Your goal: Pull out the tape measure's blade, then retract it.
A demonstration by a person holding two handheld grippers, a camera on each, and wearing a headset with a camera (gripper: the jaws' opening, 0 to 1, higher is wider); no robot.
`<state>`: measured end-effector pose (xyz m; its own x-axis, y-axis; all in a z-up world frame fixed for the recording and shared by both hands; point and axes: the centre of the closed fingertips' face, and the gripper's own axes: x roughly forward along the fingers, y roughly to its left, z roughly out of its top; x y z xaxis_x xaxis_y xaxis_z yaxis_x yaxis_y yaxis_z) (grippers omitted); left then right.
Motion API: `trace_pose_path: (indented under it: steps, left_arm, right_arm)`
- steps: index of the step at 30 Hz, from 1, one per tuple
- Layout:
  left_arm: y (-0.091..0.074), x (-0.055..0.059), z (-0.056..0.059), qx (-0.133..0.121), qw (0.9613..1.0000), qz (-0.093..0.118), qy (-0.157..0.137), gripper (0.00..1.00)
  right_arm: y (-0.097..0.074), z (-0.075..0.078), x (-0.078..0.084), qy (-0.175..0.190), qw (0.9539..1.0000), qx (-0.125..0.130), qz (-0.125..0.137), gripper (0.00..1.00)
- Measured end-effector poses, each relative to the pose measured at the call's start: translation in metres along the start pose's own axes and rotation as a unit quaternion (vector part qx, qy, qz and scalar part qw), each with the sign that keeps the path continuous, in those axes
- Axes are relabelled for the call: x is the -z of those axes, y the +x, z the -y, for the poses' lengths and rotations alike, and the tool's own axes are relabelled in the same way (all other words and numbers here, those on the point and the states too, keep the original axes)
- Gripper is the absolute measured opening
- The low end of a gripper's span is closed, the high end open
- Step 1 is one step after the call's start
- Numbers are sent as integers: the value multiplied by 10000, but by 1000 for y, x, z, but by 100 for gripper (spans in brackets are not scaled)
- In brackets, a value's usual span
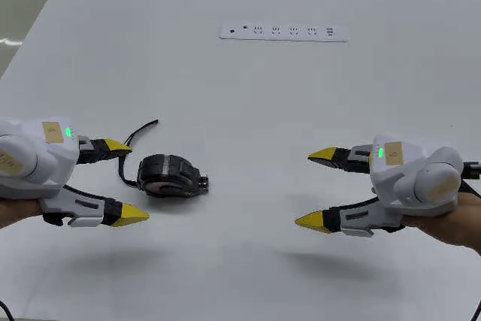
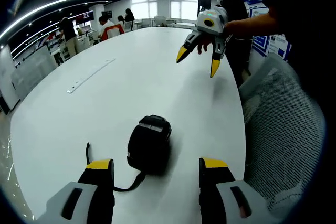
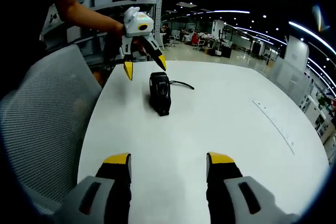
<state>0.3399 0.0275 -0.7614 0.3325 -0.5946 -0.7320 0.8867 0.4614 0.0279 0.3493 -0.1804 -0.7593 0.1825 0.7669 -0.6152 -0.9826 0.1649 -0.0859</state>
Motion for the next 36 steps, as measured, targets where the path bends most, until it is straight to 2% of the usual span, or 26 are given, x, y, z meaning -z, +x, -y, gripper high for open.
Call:
trace_pose_path:
  steps: [12, 21, 36]
  left_arm:
    - [17, 6, -6, 222, 9990, -327, 191, 51]
    - [27, 8, -11, 327, 9981, -464, 258, 46]
    - [44, 15, -14, 584, 9955, -664, 352, 33]
  right_arm:
    - [30, 2, -8, -304, 9988, -378, -15, 48]
    - [55, 3, -15, -371, 9978, -553, 41, 44]
    - [97, 0, -22, -464, 9956, -809, -37, 37]
